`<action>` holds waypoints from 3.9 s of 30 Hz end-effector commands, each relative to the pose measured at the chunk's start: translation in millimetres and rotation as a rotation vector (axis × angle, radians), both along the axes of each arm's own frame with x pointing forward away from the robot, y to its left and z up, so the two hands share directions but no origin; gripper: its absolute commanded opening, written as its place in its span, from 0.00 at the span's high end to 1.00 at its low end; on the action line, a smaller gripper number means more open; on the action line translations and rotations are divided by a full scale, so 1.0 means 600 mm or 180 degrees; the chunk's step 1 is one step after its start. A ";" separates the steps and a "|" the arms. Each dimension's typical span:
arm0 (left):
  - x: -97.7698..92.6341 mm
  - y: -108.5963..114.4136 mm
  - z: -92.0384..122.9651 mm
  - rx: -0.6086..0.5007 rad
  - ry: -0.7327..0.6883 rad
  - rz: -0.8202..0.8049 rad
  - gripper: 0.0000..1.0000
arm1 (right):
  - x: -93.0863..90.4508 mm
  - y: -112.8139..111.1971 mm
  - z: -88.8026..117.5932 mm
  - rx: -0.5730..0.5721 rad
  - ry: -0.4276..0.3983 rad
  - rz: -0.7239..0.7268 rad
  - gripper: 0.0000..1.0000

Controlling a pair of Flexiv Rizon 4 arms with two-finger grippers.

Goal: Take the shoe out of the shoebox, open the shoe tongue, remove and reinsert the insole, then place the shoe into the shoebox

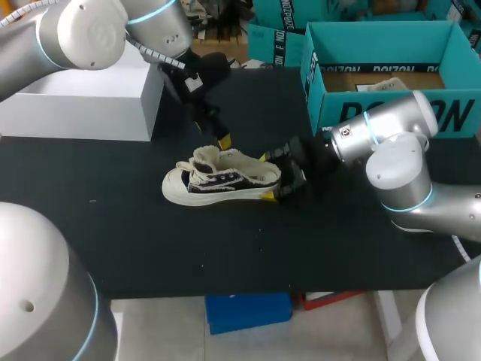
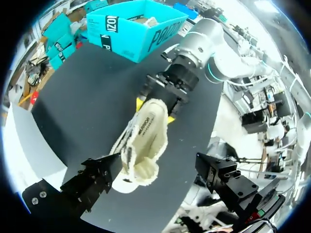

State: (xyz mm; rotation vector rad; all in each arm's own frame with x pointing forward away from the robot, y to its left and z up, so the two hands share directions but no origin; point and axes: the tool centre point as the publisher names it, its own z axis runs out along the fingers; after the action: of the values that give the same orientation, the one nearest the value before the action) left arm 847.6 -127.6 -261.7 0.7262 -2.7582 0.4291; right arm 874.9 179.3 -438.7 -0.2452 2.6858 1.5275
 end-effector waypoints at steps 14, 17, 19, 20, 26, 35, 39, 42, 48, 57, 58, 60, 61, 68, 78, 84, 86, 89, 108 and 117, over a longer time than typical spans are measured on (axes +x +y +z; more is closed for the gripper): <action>0.006 -0.022 0.020 0.0232 0.0061 -0.0263 0.00 | 0.002 0.006 -0.009 -0.0008 0.0002 -0.0004 1.00; 0.006 -0.022 0.020 0.0232 0.0061 -0.0263 0.00 | 0.002 0.006 -0.009 -0.0008 0.0002 -0.0004 1.00; 0.006 -0.022 0.020 0.0232 0.0061 -0.0263 0.00 | 0.002 0.006 -0.009 -0.0008 0.0002 -0.0004 1.00; 0.006 -0.022 0.020 0.0232 0.0061 -0.0263 0.00 | 0.002 0.006 -0.009 -0.0008 0.0002 -0.0004 1.00; 0.000 -0.026 0.018 0.0259 0.0035 -0.0366 0.00 | 0.002 0.006 -0.009 -0.0008 0.0002 -0.0004 1.00; -0.008 -0.016 0.019 0.0389 0.0045 -0.0459 0.62 | 0.002 0.006 -0.009 -0.0008 0.0002 -0.0004 1.00; -0.011 -0.012 0.015 0.0341 0.0078 -0.0566 1.00 | 0.002 0.006 -0.009 -0.0008 0.0002 -0.0004 1.00; -0.014 -0.013 0.009 0.0265 0.0113 -0.0661 1.00 | 0.002 0.006 -0.009 -0.0008 0.0002 -0.0004 1.00; -0.018 -0.017 -0.005 0.0073 0.0174 -0.0853 1.00 | 0.002 0.006 -0.009 -0.0008 0.0002 -0.0004 1.00; -0.010 -0.029 -0.032 0.0153 0.0184 -0.1068 1.00 | 0.002 0.006 -0.009 -0.0008 0.0002 -0.0004 1.00; -0.010 -0.031 -0.034 0.0164 0.0183 -0.1068 1.00 | 0.002 0.006 -0.009 -0.0008 0.0002 -0.0004 1.00; -0.010 -0.033 -0.037 0.0202 0.0184 -0.1055 1.00 | 0.002 0.006 -0.009 -0.0008 0.0002 -0.0004 1.00; -0.010 -0.034 -0.039 0.0212 0.0180 -0.1053 1.00 | 0.002 0.006 -0.009 -0.0008 0.0002 -0.0004 1.00; -0.012 -0.034 -0.061 0.0239 0.0192 -0.1020 1.00 | 0.002 0.006 -0.009 -0.0008 0.0002 -0.0004 1.00; -0.012 -0.034 -0.071 0.0224 0.0171 -0.1060 1.00 | 0.002 0.006 -0.009 -0.0008 0.0002 -0.0004 1.00; -0.012 -0.034 -0.071 0.0224 0.0171 -0.1060 1.00 | 0.002 0.006 -0.009 -0.0008 0.0002 -0.0004 1.00; -0.012 -0.034 -0.071 0.0224 0.0171 -0.1060 1.00 | 0.002 0.006 -0.009 -0.0008 0.0002 -0.0004 1.00; -0.012 -0.034 -0.071 0.0224 0.0171 -0.1060 1.00 | 0.002 0.006 -0.009 -0.0008 0.0002 -0.0004 1.00; -0.001 -0.037 -0.144 0.0287 0.0500 -0.1343 1.00 | 0.002 0.006 -0.009 -0.0008 0.0002 -0.0004 1.00; -0.018 -0.041 -0.173 0.0202 0.0654 -0.1412 1.00 | 0.002 0.006 -0.009 -0.0008 0.0002 -0.0004 1.00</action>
State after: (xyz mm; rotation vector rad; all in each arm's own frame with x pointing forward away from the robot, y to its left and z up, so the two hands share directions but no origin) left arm 835.1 -150.8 -355.0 0.1483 -2.6491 0.1559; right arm 874.9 179.4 -438.7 -0.2452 2.6858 1.5276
